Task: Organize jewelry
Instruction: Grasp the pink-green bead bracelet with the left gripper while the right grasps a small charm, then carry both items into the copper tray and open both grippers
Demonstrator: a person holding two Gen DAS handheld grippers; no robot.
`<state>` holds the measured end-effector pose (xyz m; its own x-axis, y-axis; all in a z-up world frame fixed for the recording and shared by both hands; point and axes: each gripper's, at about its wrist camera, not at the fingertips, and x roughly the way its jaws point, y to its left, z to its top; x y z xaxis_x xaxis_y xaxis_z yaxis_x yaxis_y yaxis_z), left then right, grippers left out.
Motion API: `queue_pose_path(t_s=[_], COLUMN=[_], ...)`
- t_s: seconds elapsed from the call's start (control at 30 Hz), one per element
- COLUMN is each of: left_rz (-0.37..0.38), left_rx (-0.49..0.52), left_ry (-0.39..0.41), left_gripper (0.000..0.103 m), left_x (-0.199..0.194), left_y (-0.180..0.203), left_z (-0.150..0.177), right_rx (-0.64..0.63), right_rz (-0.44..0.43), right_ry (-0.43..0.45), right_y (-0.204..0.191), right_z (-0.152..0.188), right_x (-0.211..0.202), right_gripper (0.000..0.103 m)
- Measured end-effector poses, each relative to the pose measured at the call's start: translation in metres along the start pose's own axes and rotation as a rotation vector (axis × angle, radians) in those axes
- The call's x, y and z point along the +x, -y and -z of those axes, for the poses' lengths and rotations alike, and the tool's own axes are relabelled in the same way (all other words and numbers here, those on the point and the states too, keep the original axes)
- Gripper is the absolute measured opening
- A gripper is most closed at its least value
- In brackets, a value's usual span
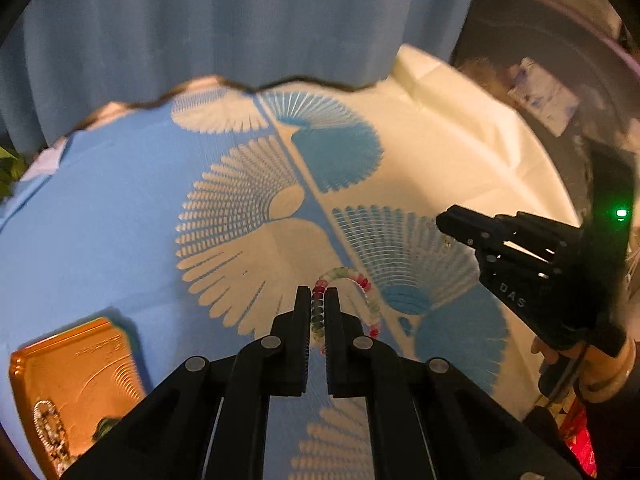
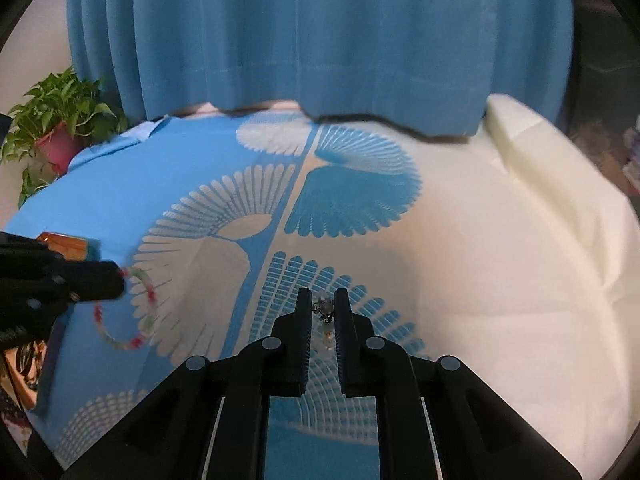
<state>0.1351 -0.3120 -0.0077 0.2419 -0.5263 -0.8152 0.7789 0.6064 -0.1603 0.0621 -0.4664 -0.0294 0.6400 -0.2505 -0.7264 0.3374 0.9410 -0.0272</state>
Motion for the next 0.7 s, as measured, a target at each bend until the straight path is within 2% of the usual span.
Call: queue_pose_path(t_s=[0.17, 0.33, 0.7], left_rz=[-0.039, -0.066, -0.129], left_rx=[0.026, 0.021, -0.018], left_ry=[0.058, 0.103, 0.152], left_gripper=[0.004, 0.004, 0.004], left_x=[-0.049, -0.098, -0.190], left_y=[0.013, 0.022, 0.036], left_z=[0.018, 0.050, 0.156], right_rx=[0.004, -0.013, -0.040], right_rz=[0.019, 0.062, 0.000], right_ry=[0.022, 0.051, 0.098], right_y=[-0.001, -0.015, -0.081], right_z=[0.009, 0.031, 0.107], right_x=[-0.044, -0.100, -0.219], right_gripper=[0.011, 0.011, 0.011])
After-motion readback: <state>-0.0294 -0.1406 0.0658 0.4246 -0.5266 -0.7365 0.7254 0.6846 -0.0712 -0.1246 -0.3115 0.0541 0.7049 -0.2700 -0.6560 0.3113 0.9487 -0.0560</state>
